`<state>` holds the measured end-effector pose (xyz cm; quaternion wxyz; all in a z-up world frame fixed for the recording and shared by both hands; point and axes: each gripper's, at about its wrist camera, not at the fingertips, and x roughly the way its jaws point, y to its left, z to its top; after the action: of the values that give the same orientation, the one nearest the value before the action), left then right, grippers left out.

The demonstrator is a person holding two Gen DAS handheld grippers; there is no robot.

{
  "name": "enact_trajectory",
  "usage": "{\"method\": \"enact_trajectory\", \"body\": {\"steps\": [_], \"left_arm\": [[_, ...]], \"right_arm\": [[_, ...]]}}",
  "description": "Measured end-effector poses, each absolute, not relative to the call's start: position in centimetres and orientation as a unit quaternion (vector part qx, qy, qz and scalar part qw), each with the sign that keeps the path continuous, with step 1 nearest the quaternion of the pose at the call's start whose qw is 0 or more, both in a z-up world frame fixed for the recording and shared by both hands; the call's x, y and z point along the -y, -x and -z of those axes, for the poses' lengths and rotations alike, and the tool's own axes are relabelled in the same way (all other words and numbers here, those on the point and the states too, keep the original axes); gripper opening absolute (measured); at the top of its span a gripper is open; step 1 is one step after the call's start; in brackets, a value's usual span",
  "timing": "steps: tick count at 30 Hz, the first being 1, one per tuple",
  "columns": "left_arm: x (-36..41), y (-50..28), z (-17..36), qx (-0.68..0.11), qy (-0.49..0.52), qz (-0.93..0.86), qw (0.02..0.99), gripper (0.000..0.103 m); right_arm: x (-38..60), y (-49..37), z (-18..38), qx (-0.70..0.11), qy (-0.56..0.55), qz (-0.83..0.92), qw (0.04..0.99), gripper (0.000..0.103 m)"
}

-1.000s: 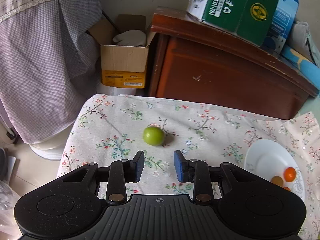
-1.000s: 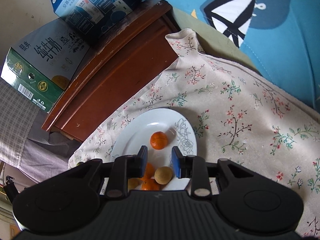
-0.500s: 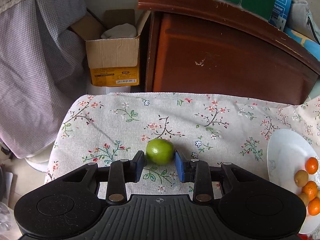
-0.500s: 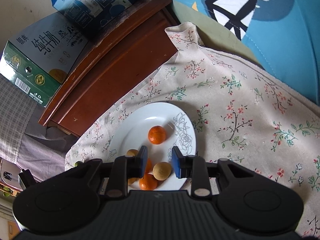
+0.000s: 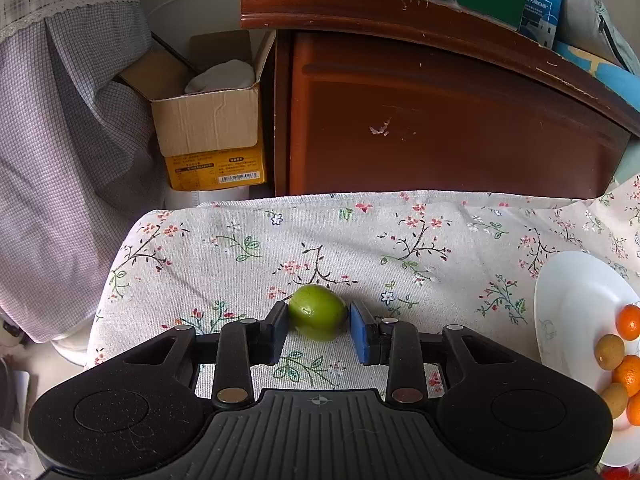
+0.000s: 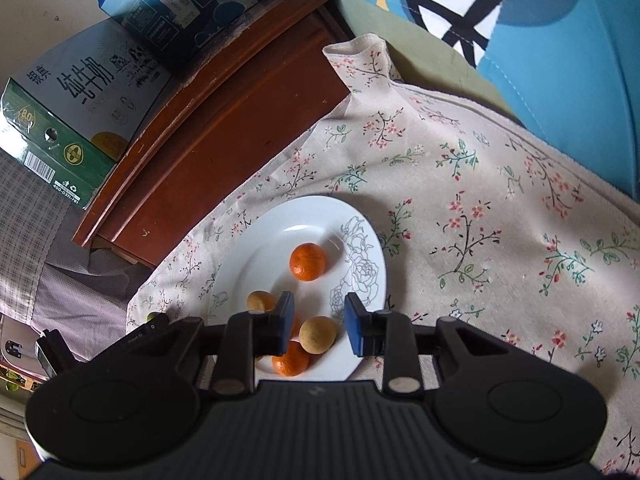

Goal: Organize fruits

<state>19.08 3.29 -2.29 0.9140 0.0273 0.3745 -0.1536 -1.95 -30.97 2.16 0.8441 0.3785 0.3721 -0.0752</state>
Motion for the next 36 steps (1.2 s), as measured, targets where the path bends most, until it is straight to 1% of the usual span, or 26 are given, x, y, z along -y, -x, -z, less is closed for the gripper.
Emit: {"method": "enact_trajectory", "body": {"steps": [1, 6, 10, 12, 14, 19, 24, 26, 33, 36], "left_arm": [[-3.3, -19.1, 2.3, -0.375, -0.025, 0.154, 0.914, 0.03], [-3.2, -18.9, 2.2, -0.371, -0.026, 0.148, 0.917, 0.03], [-2.7, -18.1, 1.4, -0.364, -0.017, 0.16, 0.917, 0.029], [-2.2, -17.5, 0.7, -0.36, -0.011, 0.173, 0.917, 0.029], [-1.7, -16.8, 0.1, -0.36, 0.002, 0.187, 0.914, 0.029], [0.3, -13.8, -1.7, -0.355, 0.008, 0.231, 0.906, 0.03], [1.4, -11.0, -3.3, -0.35, 0.023, 0.267, 0.898, 0.03], [1.7, -10.1, -3.6, -0.35, 0.025, 0.276, 0.895, 0.03], [2.3, -8.0, -4.1, -0.356, 0.026, 0.289, 0.888, 0.03], [2.3, -7.6, -4.4, -0.356, 0.028, 0.292, 0.887, 0.03]], "right_arm": [[31.0, 2.0, -2.1, -0.372, -0.378, 0.075, 0.844, 0.029], [31.3, 2.3, -2.2, -0.375, -0.377, 0.076, 0.843, 0.029], [31.7, 3.4, -2.6, -0.383, -0.356, 0.073, 0.849, 0.029], [32.0, 4.6, -2.8, -0.386, -0.347, 0.075, 0.852, 0.03], [32.2, 6.0, -2.9, -0.392, -0.338, 0.085, 0.851, 0.033], [32.8, 9.4, -3.1, -0.397, -0.33, 0.107, 0.85, 0.033], [33.8, 13.1, -3.8, -0.383, -0.342, 0.126, 0.849, 0.034], [33.6, 13.8, -3.7, -0.392, -0.324, 0.149, 0.848, 0.037], [32.8, 12.4, -1.4, -0.45, -0.268, 0.166, 0.836, 0.037], [32.3, 12.2, -1.2, -0.454, -0.227, 0.185, 0.842, 0.037]]}}
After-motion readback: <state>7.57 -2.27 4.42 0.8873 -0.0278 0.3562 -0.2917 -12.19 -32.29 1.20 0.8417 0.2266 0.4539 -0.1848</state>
